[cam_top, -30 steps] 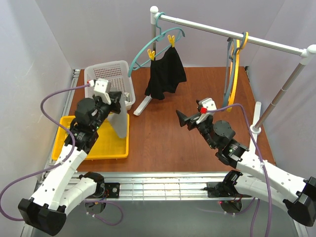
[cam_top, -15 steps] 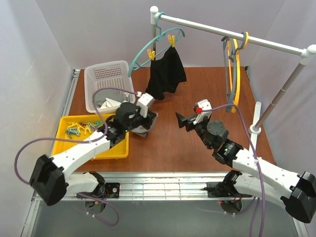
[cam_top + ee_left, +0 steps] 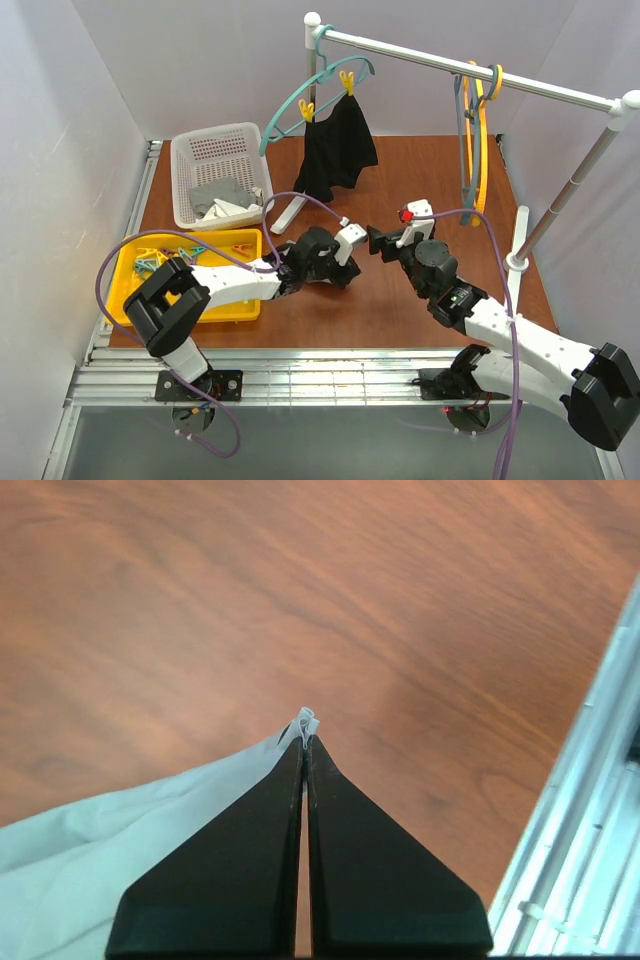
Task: Clip the underwear to the hanger
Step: Place the underwear at the center of the board, then flatten out the underwear at the center of the board.
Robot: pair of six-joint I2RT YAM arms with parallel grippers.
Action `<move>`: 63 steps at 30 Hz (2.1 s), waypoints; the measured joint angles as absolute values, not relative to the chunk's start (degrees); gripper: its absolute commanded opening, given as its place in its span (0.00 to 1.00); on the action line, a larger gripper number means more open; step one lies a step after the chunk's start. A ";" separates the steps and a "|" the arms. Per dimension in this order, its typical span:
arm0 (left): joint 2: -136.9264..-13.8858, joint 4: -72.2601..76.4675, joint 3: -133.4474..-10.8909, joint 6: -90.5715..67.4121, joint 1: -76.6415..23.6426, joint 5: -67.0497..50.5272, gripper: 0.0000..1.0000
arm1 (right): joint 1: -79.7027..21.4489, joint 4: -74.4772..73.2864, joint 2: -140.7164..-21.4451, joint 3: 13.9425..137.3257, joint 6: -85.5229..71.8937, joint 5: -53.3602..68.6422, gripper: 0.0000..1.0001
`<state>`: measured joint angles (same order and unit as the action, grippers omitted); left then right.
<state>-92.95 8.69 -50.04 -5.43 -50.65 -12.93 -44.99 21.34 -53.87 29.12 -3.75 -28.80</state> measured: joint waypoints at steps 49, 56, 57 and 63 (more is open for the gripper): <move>-90.59 21.02 -34.11 -13.15 -42.98 22.98 0.43 | -44.91 26.22 -85.25 28.23 -10.41 -12.47 0.77; -90.65 21.19 -34.11 -13.43 -42.24 22.37 0.26 | -48.90 24.95 -86.43 28.23 -11.05 -14.61 0.67; -90.65 21.21 -34.11 -13.69 -42.15 22.17 0.24 | -49.28 24.71 -86.72 28.23 -11.07 -14.87 0.65; -90.76 21.04 -34.11 -13.67 -42.06 20.78 0.00 | -50.13 24.82 -88.71 28.69 -12.23 -15.97 0.31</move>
